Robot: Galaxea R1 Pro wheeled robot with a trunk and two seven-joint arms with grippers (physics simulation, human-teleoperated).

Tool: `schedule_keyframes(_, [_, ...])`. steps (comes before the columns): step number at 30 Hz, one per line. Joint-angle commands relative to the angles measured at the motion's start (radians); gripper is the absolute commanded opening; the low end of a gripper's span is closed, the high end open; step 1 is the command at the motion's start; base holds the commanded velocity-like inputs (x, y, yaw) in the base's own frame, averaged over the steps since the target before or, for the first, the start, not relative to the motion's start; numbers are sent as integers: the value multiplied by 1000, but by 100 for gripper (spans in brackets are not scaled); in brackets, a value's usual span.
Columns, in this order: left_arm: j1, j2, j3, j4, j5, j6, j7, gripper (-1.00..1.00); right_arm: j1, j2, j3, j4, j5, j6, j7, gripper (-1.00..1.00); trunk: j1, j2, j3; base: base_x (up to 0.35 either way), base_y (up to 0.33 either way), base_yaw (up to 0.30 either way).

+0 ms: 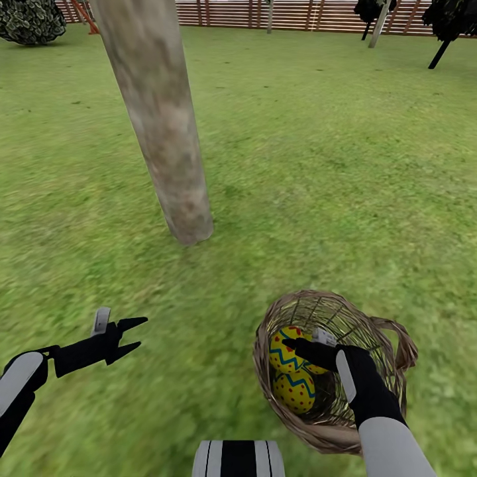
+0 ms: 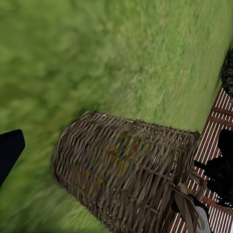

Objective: Take the three Easter eggs out of the wicker basket on the lawn in the garden, then place them on the lawn next to a single tree (choose any tree) so that all three eggs are next to the same tree and none are left in the basket.

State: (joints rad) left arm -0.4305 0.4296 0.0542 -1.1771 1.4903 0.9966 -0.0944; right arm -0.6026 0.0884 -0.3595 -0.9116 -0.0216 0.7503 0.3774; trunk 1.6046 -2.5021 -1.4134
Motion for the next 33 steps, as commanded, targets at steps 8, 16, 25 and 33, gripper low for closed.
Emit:
schedule_keyframes(8, [-1, 0, 1, 1, -10, 5, -10, 100, 0, 2, -4, -1, 2, 6, 2, -100, 0, 0, -1, 0, 0, 0])
schedule_keyframes(16, [-1, 0, 1, 1, -10, 4, -10, 100, 0, 2, -4, -1, 2, 6, 2, -100, 0, 0, -1, 0, 0, 0])
schedule_keyframes(25, [-1, -1, 1, 1, -10, 4, -10, 100, 0, 2, -4, -1, 2, 6, 2, -100, -2, 1, 15, 0, 0, 0])
schedule_keyframes(33, [-1, -4, -13, 1, -10, 4, -9, 100, 0, 2, -3, -37, 2, 7, 2, -100, -12, 16, 50, 0, 0, -52])
